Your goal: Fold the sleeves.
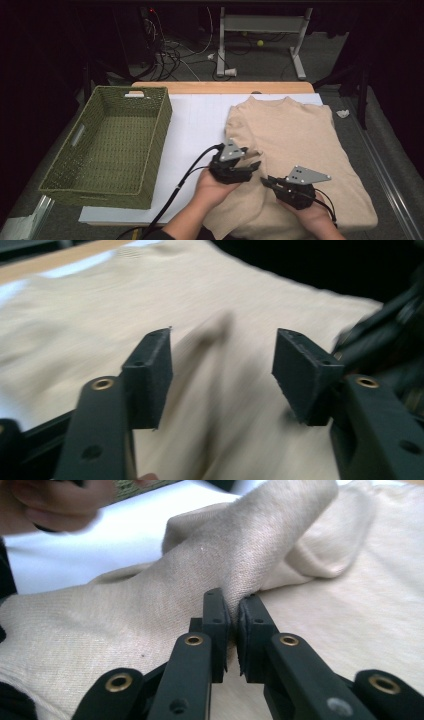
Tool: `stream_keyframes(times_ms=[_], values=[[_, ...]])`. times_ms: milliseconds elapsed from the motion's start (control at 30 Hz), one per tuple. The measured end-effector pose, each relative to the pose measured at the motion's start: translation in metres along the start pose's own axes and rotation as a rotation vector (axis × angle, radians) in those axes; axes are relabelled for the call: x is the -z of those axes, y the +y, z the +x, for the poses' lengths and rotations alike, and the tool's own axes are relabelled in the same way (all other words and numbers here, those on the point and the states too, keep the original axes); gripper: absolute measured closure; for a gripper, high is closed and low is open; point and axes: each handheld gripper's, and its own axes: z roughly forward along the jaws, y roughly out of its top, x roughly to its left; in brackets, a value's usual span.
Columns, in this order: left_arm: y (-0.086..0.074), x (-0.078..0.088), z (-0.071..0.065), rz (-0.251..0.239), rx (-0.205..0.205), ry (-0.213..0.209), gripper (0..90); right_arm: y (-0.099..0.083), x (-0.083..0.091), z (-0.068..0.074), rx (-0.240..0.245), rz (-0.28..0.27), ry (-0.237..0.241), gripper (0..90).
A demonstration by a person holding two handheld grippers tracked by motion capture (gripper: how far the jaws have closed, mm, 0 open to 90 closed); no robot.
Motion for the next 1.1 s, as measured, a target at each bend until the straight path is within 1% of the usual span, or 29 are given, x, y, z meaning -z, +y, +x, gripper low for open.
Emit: stream_keyframes(times_ms=[67, 100, 133, 233, 267, 300, 333, 367, 400, 433, 467, 500, 533, 567, 633, 667, 733, 767, 833, 867, 900, 933, 967, 1000, 1033, 1067, 1100], values=[[-0.018, 0.012, 0.013, 0.032, 0.023, 0.041, 26.9, 0.000, 0.006, -0.006, -0.002, -0.008, -0.031, 84.9], [-0.028, 0.017, 0.019, 0.040, 0.035, 0.063, 24.3, 0.000, 0.009, -0.010, -0.004, -0.015, -0.048, 84.8], [-0.040, 0.022, 0.026, 0.044, 0.052, 0.087, 22.1, -0.001, 0.012, -0.014, -0.009, -0.016, -0.068, 84.6], [-0.065, 0.029, 0.040, 0.033, 0.097, 0.126, 15.1, -0.005, 0.021, -0.034, -0.031, -0.012, -0.145, 84.6], [-0.069, 0.030, 0.042, 0.039, 0.103, 0.132, 13.3, -0.008, 0.024, -0.042, -0.051, -0.007, -0.167, 84.3], [-0.069, 0.030, 0.042, 0.039, 0.103, 0.132, 11.9, -0.010, 0.026, -0.048, -0.069, -0.001, -0.182, 83.5], [-0.070, 0.031, 0.043, 0.044, 0.095, 0.137, 9.9, -0.013, 0.026, -0.053, -0.077, 0.009, -0.196, 80.6], [-0.071, 0.031, 0.042, 0.041, 0.088, 0.143, 9.9, -0.013, 0.026, -0.053, -0.077, 0.009, -0.196, 80.6], [-0.072, 0.032, 0.041, 0.040, 0.082, 0.147, 7.0, -0.015, 0.027, -0.057, -0.089, 0.018, -0.203, 74.3], [-0.072, 0.032, 0.041, 0.035, 0.083, 0.142, 4.9, -0.016, 0.028, -0.059, -0.101, 0.011, -0.211, 65.3], [-0.072, 0.031, 0.041, 0.036, 0.084, 0.138, 1.8, -0.015, 0.031, -0.059, -0.107, -0.003, -0.231, 59.1], [-0.072, 0.031, 0.040, 0.041, 0.079, 0.140, 0.0, -0.013, 0.033, -0.058, -0.100, -0.019, -0.243, 53.7], [-0.072, 0.030, 0.040, 0.038, 0.077, 0.143, 0.0, -0.010, 0.036, -0.055, -0.097, -0.040, -0.254, 49.4], [-0.073, 0.030, 0.039, 0.037, 0.079, 0.141, 0.0, -0.007, 0.038, -0.051, -0.092, -0.055, -0.255, 48.2], [-0.073, 0.029, 0.038, 0.025, 0.079, 0.123, 0.0, 0.000, 0.040, -0.037, -0.065, -0.075, -0.225, 48.7], [-0.072, 0.029, 0.038, 0.020, 0.077, 0.120, 0.0, 0.002, 0.038, -0.030, -0.041, -0.073, -0.206, 48.7], [-0.072, 0.028, 0.037, 0.006, 0.079, 0.108, 0.0, 0.003, 0.029, -0.013, 0.005, -0.046, -0.161, 48.4], [-0.071, 0.028, 0.038, 0.009, 0.086, 0.099, 0.0, 0.003, 0.023, -0.005, 0.025, -0.029, -0.143, 47.8], [-0.072, 0.027, 0.038, 0.018, 0.084, 0.101, 0.0, 0.003, 0.007, 0.008, 0.049, 0.010, -0.091, 45.2], [-0.072, 0.026, 0.038, 0.025, 0.085, 0.096, 0.0, 0.002, -0.001, 0.013, 0.056, 0.038, -0.068, 42.4], [-0.072, 0.024, 0.039, 0.030, 0.090, 0.078, 0.0, 0.002, -0.008, 0.016, 0.064, 0.075, -0.048, 39.7], [-0.072, 0.024, 0.039, 0.030, 0.090, 0.078, 0.0, 0.001, -0.018, 0.019, 0.060, 0.118, -0.034, 34.9], [-0.072, 0.022, 0.039, 0.026, 0.098, 0.067, 0.0, 0.001, -0.018, 0.019, 0.060, 0.118, -0.034, 34.9], [-0.073, 0.019, 0.039, 0.017, 0.098, 0.061, 0.0, -0.001, -0.025, 0.021, 0.057, 0.156, -0.032, 28.9], [-0.073, 0.017, 0.038, 0.011, 0.094, 0.052, 0.0, -0.002, -0.032, 0.022, 0.056, 0.199, -0.036, 24.7], [-0.073, 0.014, 0.037, 0.010, 0.095, 0.036, 0.0, -0.004, -0.037, 0.023, 0.060, 0.230, -0.040, 23.3], [-0.073, 0.012, 0.036, 0.003, 0.093, 0.010, 0.0, -0.006, -0.041, 0.024, 0.065, 0.249, -0.037, 24.9]])
